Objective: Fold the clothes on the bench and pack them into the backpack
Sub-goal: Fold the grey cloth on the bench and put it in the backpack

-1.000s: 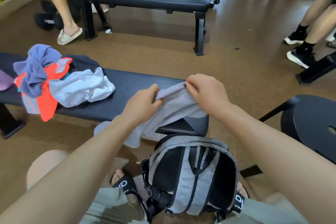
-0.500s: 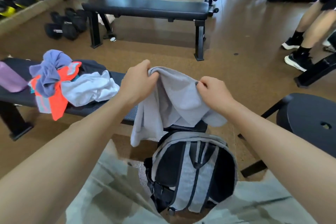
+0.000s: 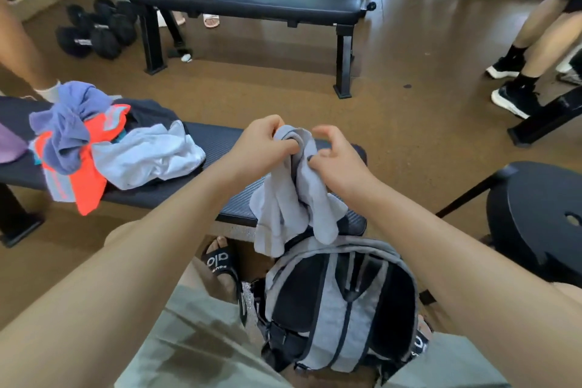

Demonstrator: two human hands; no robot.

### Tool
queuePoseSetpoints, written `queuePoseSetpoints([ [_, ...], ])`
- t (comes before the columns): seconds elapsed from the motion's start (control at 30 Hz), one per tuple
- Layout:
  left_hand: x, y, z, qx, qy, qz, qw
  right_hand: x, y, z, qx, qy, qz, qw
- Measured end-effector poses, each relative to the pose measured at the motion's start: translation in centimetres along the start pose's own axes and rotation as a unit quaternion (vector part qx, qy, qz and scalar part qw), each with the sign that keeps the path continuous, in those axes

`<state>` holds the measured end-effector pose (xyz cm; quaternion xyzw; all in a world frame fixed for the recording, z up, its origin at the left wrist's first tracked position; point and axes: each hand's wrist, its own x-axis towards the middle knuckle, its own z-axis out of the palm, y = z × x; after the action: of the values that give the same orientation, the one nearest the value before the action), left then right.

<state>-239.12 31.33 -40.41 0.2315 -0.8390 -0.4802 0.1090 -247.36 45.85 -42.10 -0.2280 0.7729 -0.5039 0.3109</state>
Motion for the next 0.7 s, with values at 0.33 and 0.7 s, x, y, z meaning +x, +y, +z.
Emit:
queuePoseSetpoints([
  [0.33, -0.6, 0.1, 0.4, 0.065, -0.084, 0.076, 0.991, 1.1, -1.5, 1.4, 0.181, 0.002, 0.066, 0.981],
  [0.7, -3.3, -1.2, 1.7, 0.347, -0.001, 0.176, 0.921, 3.0, -1.1, 0.4, 0.208, 0.196, 0.026, 0.958],
])
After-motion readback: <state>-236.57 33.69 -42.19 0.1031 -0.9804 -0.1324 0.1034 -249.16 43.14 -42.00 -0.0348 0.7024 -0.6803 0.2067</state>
